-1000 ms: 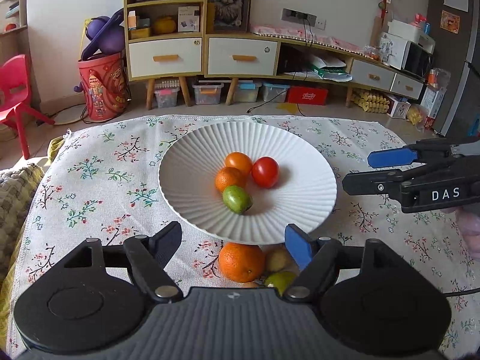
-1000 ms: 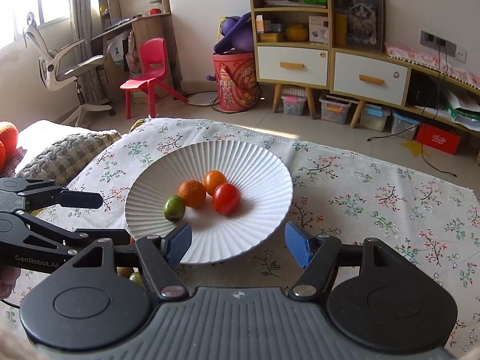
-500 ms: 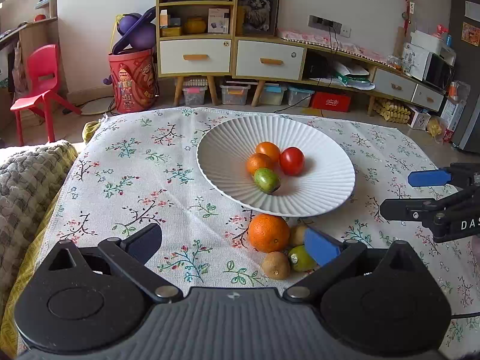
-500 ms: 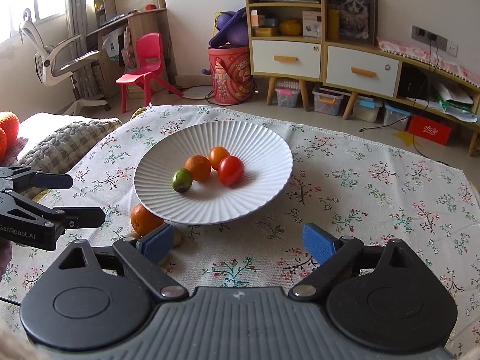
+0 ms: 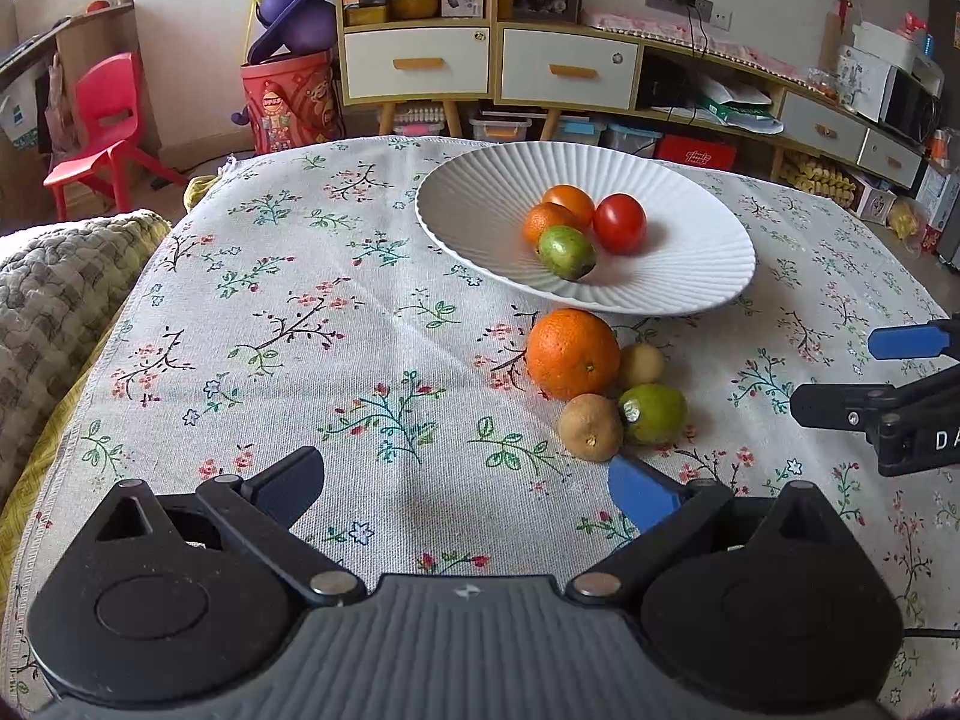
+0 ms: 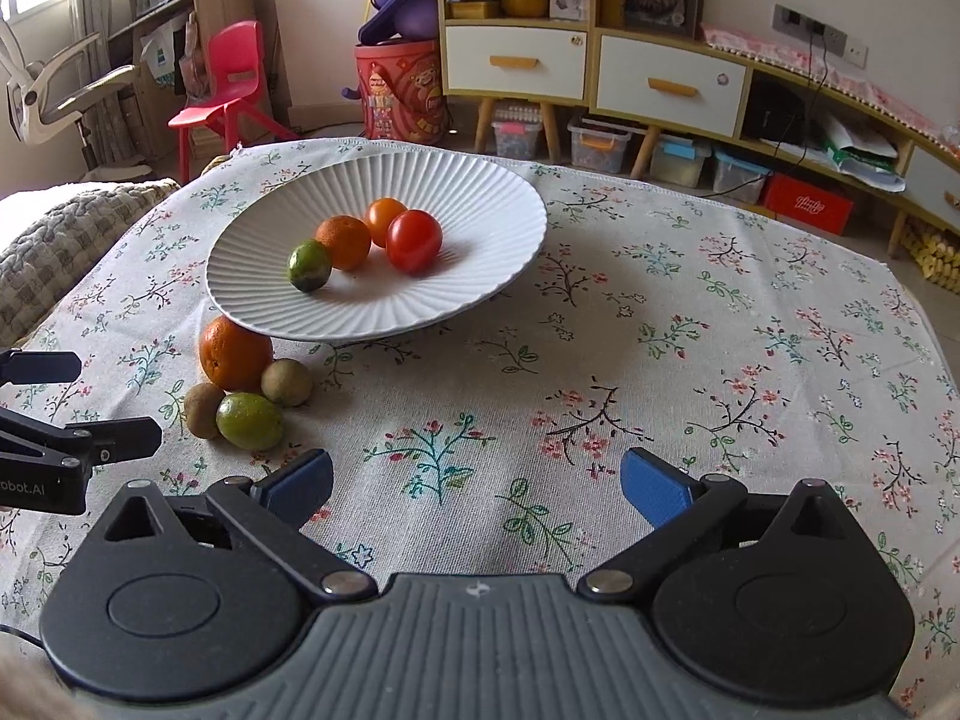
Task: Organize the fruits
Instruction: 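Grasp a brown kiwi with the left tool while the right tool grasps a green lime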
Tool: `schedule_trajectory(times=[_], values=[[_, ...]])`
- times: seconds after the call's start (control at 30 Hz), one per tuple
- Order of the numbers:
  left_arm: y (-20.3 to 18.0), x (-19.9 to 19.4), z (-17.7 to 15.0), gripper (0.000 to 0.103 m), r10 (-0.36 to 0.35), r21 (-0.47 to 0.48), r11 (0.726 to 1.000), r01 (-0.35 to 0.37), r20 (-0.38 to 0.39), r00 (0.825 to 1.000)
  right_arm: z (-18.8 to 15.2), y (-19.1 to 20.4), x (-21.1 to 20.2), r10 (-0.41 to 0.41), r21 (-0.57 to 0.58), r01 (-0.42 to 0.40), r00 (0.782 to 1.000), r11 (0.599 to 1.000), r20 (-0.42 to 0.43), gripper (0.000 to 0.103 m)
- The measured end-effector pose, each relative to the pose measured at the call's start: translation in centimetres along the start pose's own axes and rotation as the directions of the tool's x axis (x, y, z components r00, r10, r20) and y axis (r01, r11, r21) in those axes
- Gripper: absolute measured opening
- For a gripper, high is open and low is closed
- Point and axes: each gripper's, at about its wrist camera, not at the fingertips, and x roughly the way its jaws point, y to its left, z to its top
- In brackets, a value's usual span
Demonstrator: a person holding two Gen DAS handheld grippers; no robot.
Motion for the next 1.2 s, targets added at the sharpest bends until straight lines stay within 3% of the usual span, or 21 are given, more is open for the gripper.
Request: schedule_trajectory(times=[0.13, 0.47, 0.6, 0.67, 1.2], values=[[-0.8, 0.4, -0.3, 0.086, -0.021, 0.011, 1.000, 0.021, 0.007, 1.000, 0.0, 0.5, 0.1, -0.005, -0.024, 0.005, 1.000, 1.000, -0.006, 0.102], [-1.8, 1.2, 0.3, 0.038, -0.121, 0.017, 0.992, 0.121, 0.026, 0.992, -0.3, 0.4, 0.4, -0.002, -0.015, 0.002, 1.000, 1.000, -0.023, 0.102], [-2.1, 1.4, 0.4, 0.025, -0.151, 0.035, 0.988, 0.149, 0.034, 0.988, -0.2, 0.6, 0.4, 0.010, -0.024, -0.010, 1.000, 1.000, -0.022, 0.102], [-2.2, 1.5, 0.6, 0.011, -0.174, 0.042, 0.984, 0.173, 0.033, 0.984, -0.1, 0.8, 0.5, 0.016, -0.031, -0.016, 1.000, 0.999, -0.023, 0.102], [0.4, 0.3, 0.7, 0.011, -0.084, 0.007, 0.996, 0.084, -0.033, 0.996, 0.6, 4.1, 1.4, 0.078, -0.091, -0.082, 0.996, 0.992, -0.044, 0.095]])
